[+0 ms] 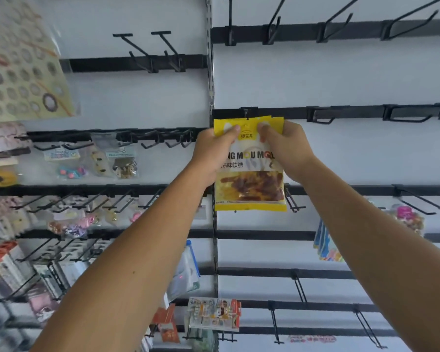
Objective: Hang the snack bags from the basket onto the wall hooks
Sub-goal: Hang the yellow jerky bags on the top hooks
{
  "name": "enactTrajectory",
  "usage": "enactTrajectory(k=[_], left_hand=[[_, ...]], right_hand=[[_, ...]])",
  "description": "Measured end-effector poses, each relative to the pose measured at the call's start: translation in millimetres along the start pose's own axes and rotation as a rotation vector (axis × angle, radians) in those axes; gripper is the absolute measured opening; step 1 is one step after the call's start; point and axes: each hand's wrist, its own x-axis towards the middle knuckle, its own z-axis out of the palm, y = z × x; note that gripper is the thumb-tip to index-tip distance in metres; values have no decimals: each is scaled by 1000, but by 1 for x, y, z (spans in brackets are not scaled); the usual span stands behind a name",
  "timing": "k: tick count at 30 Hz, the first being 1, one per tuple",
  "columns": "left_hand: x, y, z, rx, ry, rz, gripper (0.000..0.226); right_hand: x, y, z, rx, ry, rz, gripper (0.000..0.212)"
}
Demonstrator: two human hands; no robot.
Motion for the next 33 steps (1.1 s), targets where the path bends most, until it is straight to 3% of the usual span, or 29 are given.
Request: enactTrajectory(k=[5, 26, 33], left_hand=[[19, -6, 6, -31, 9, -58, 35], [45, -10, 15, -22, 15, 7, 36], [54, -22, 18, 38, 20, -31, 32]], right_hand=[[21, 8, 1, 0, 0, 36, 33], [47, 19, 1, 44, -2, 20, 24], [54, 30, 5, -50, 2, 46, 27]])
